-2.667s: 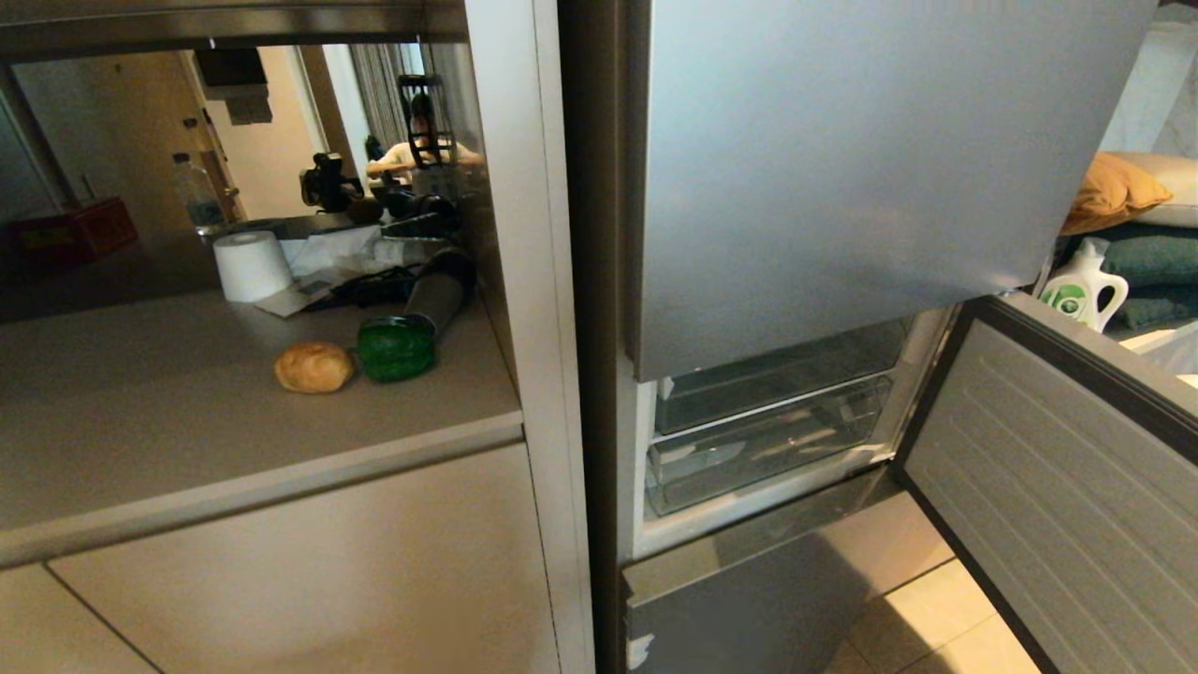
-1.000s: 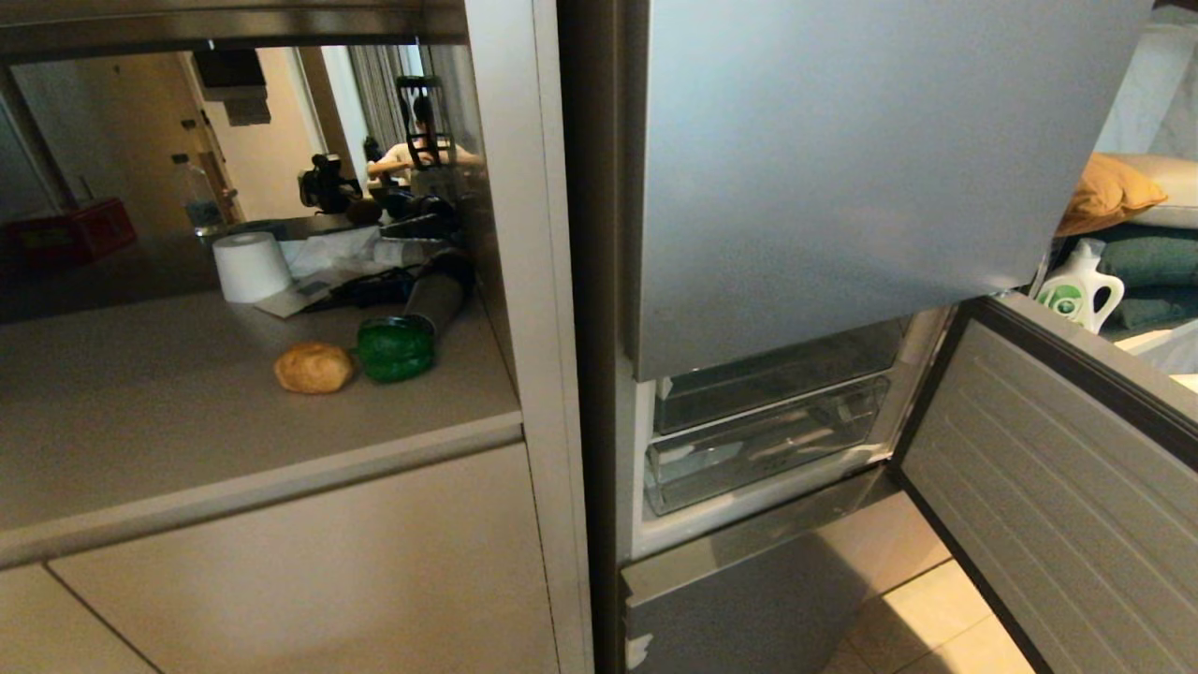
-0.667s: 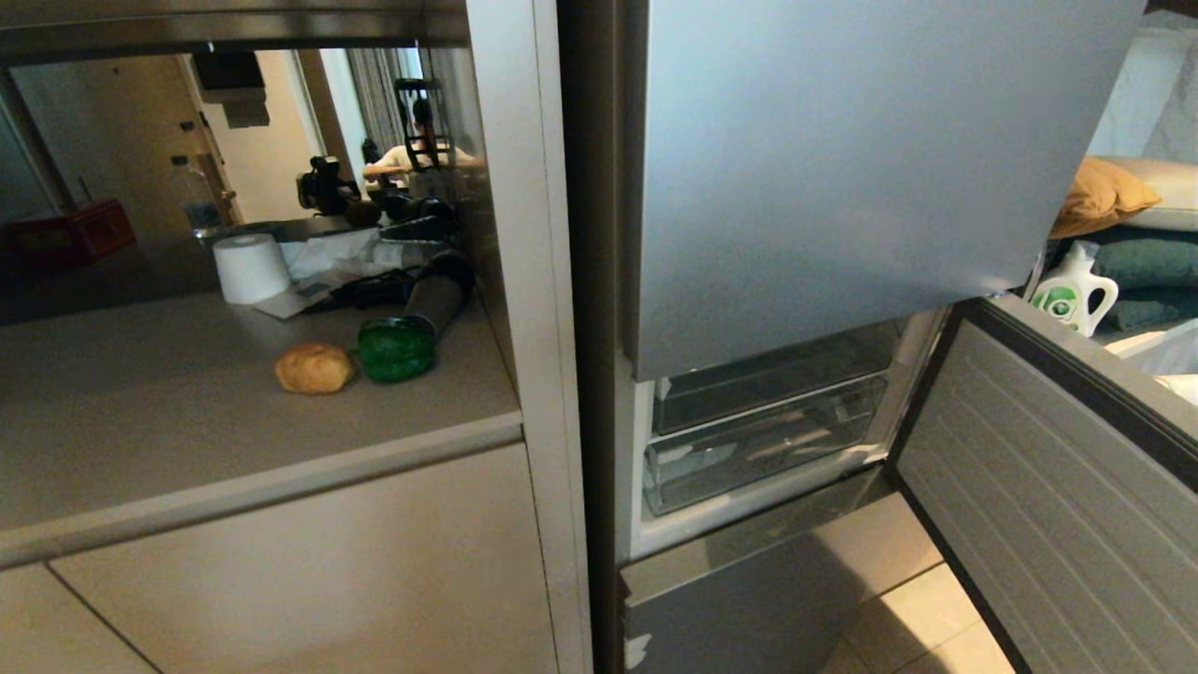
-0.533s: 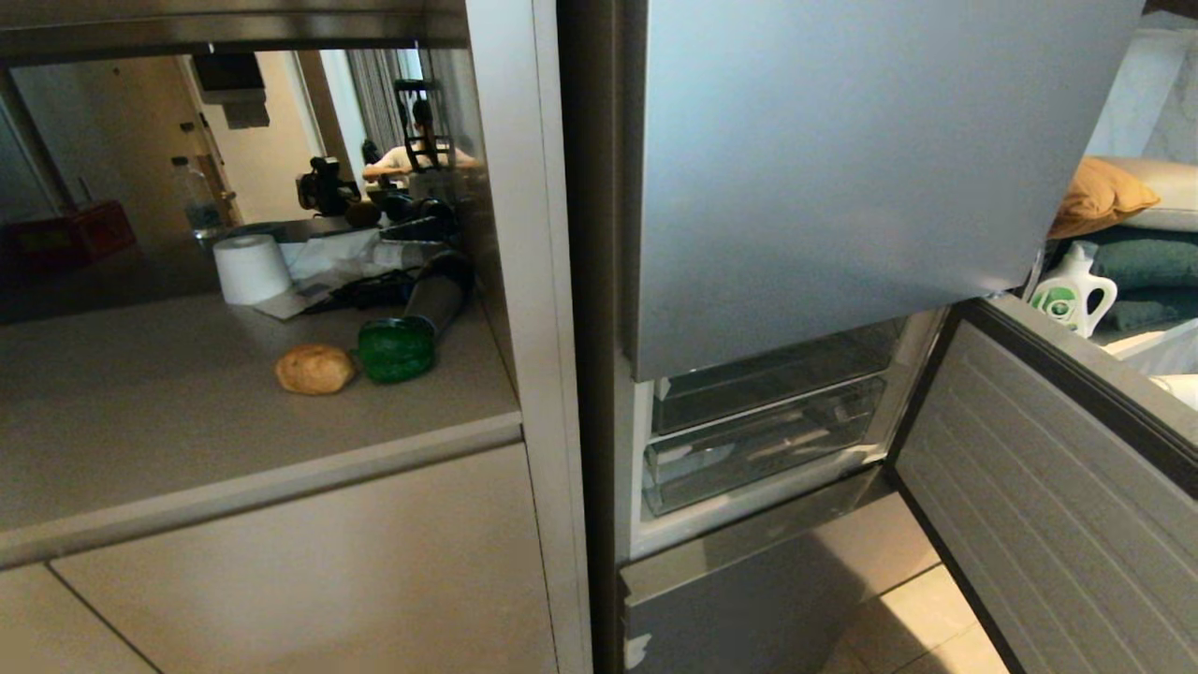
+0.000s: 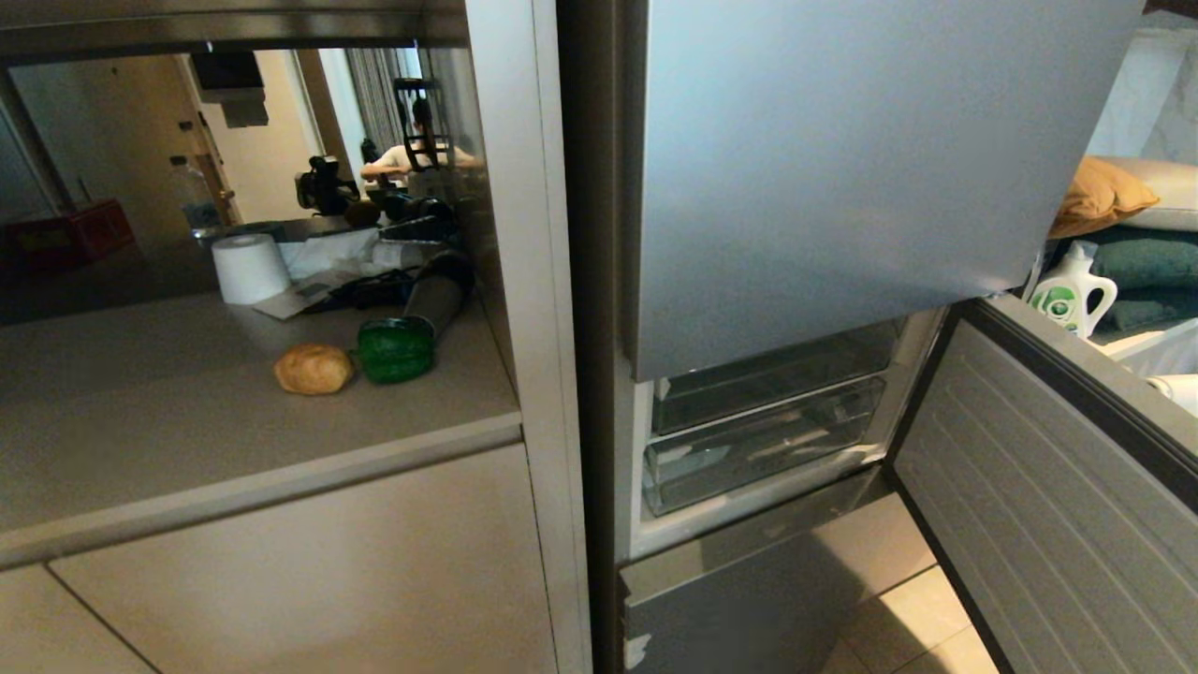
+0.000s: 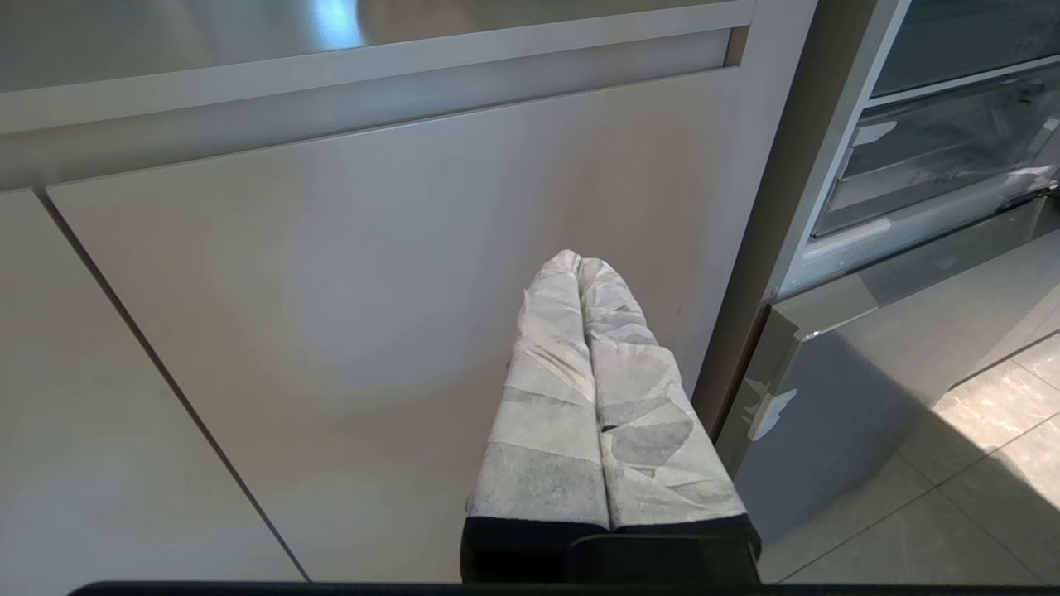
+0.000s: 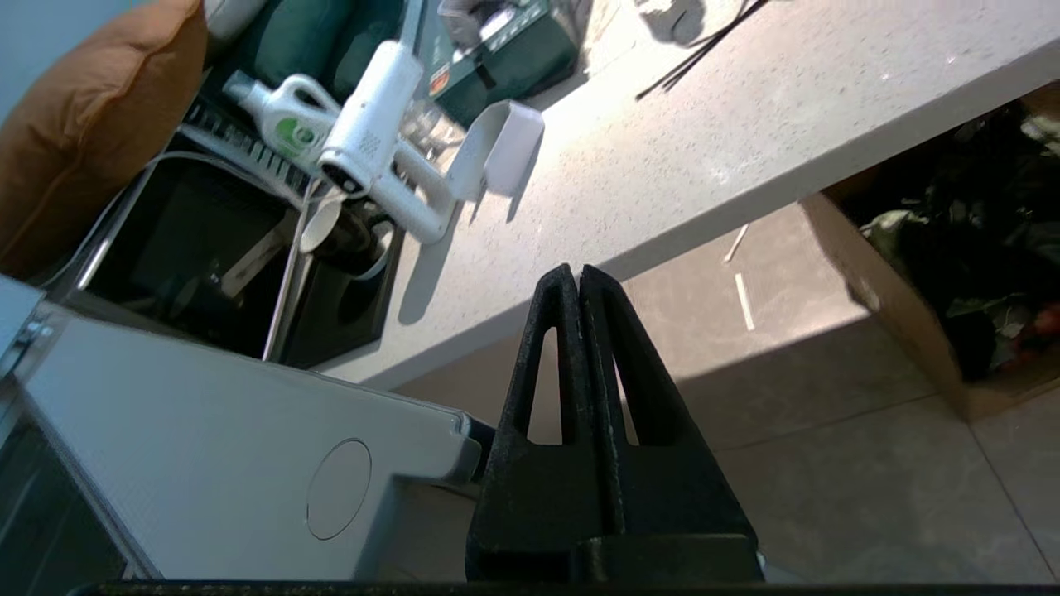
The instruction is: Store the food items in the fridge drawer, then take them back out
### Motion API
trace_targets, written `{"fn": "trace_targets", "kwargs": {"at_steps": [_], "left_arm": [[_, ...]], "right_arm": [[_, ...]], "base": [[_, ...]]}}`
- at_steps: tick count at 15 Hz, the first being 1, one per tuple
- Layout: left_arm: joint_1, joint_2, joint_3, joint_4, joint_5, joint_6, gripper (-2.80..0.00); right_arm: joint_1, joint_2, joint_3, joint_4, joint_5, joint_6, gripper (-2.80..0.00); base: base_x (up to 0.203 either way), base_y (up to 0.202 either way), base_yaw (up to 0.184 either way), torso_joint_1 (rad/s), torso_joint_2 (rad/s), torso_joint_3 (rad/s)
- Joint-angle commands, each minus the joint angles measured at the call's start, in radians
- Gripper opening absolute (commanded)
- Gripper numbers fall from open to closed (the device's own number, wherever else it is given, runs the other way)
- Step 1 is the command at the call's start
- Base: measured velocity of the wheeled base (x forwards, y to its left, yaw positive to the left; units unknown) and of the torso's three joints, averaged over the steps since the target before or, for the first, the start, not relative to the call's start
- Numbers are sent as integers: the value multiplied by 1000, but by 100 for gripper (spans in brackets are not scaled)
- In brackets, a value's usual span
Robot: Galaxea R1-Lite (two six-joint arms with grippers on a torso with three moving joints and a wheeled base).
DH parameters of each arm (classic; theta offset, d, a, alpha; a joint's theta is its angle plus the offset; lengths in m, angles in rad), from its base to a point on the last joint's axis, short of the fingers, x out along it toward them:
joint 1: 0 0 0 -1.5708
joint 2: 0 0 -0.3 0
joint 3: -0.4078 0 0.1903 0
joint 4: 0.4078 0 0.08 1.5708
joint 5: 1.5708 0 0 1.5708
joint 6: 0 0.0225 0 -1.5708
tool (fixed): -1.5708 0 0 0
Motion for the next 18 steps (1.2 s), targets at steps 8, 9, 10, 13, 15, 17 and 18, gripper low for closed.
{"fn": "trace_targets", "kwargs": {"at_steps": [8,9,10,13,15,17,18], "left_arm": [[0,0,0,0,0,0,-280],[0,0,0,0,0,0,-280],[0,0,0,0,0,0,-280],[0,0,0,0,0,0,-280],[0,0,0,0,0,0,-280],[0,0,0,0,0,0,-280],[0,0,0,0,0,0,-280]], "right_arm": [[-3,-13,10,-143,-21,109,-280],[-3,-3,10,-161,-21,119,-280],[-3,4,9,-165,-21,123,-280],[-3,3,5,-168,-21,124,-280],[-3,1,6,-168,-21,126,-280],[-2,5,-3,-184,-22,157,-280],[-2,12,-8,-199,-22,175,-280]], "base": [[0,0,0,0,0,0],[0,0,0,0,0,0],[0,0,0,0,0,0],[0,0,0,0,0,0],[0,0,0,0,0,0],[0,0,0,0,0,0],[0,0,0,0,0,0]]}}
